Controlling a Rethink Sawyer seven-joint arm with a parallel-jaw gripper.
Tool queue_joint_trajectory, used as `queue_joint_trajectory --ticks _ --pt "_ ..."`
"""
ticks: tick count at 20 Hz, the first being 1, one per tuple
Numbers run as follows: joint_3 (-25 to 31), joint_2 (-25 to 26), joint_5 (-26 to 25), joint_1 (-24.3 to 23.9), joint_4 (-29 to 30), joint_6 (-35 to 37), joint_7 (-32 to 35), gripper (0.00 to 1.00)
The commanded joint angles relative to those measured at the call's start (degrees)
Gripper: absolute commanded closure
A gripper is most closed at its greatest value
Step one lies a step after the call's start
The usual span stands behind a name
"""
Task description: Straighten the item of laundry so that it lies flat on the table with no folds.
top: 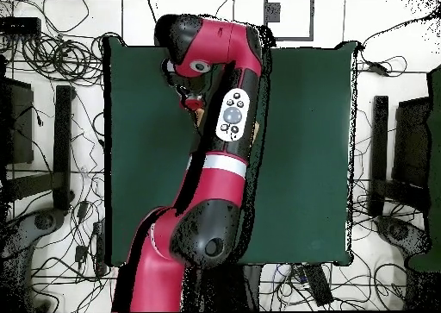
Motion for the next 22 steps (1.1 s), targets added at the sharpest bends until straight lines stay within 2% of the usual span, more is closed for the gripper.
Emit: queue_joint_trajectory --ticks 1,10,22 --pt "-5.5 2.3 4.7 -0.8 -0.9 -5.2 12.4 0.0" --pt "-5.2 2.7 4.9 -0.3 1.3 -8.2 10.5 0.0" --pt "-4.4 2.2 4.4 -0.6 2.1 -8.0 8.2 0.0"
